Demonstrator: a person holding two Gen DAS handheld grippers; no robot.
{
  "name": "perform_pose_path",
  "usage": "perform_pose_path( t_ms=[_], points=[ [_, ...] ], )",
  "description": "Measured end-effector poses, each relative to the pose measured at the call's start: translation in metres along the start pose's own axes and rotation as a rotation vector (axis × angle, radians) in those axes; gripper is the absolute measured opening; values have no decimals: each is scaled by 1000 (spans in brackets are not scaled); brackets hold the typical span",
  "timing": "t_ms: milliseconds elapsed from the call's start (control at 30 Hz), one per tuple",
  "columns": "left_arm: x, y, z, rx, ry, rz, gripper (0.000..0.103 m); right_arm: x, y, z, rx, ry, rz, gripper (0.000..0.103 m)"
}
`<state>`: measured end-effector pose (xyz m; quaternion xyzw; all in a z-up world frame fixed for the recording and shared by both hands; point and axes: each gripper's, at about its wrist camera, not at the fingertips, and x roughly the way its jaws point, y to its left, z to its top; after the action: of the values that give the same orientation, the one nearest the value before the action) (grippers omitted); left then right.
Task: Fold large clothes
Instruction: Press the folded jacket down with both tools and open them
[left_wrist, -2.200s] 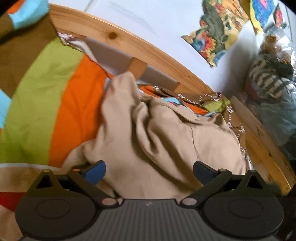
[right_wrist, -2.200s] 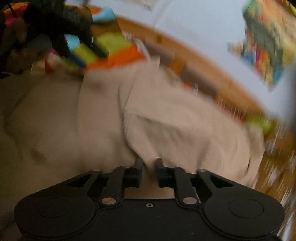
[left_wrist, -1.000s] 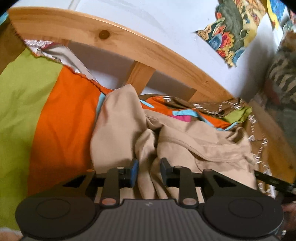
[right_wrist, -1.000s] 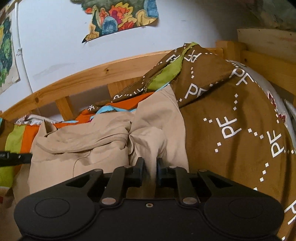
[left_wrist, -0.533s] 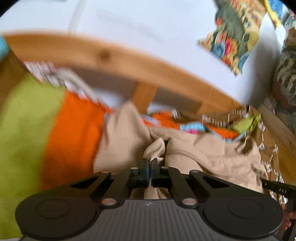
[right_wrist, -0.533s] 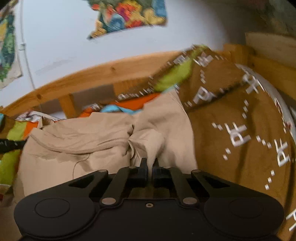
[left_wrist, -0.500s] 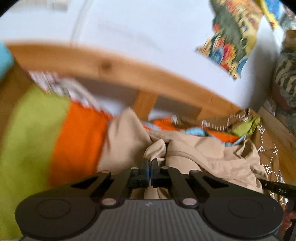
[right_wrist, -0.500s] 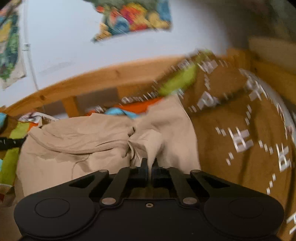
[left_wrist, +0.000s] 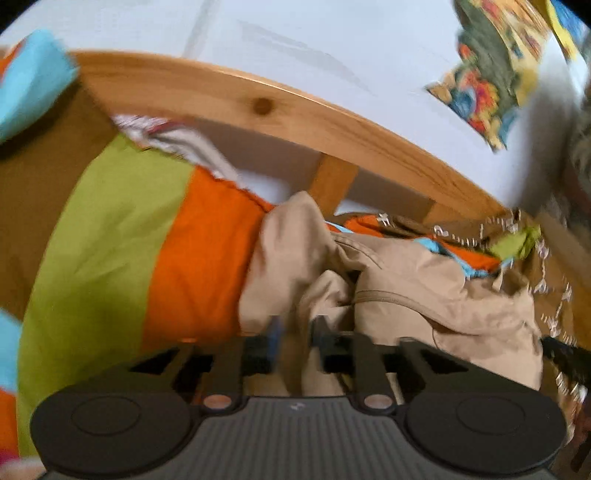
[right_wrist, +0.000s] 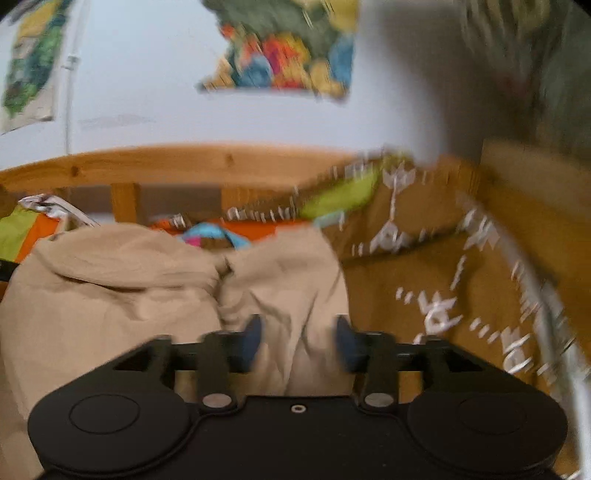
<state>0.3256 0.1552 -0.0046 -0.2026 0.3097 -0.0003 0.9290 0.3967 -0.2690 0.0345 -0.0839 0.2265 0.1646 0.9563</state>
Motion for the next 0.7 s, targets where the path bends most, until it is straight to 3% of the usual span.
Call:
perform_pose_path(
  t_ms=[33, 167, 233, 300, 400, 567, 700],
  points=[
    [-5, 1, -4, -3, -9, -3, 51, -10, 4, -1, -22, -37, 16, 52],
    [-25, -8, -24, 81, -18, -30, 55, -29, 32, -12, -168, -91, 137, 55],
    [-27, -19, -34, 145, 6, -39, 59, -22, 53, -22, -291, -59, 138, 60],
    [-19, -34, -41, 205, 51, -9, 59, -3, 68, -31, -355, 28, 72, 60],
    [7, -47, -46, 249, 116, 96, 59, 24, 59, -43, -311, 135, 2, 64],
    [9, -41, -46, 225, 103, 117, 59, 2, 35, -39, -192, 112, 17, 69],
    [-19, -33, -50, 192, 101, 101, 77, -47, 22, -45, -183, 72, 59, 86]
  ],
)
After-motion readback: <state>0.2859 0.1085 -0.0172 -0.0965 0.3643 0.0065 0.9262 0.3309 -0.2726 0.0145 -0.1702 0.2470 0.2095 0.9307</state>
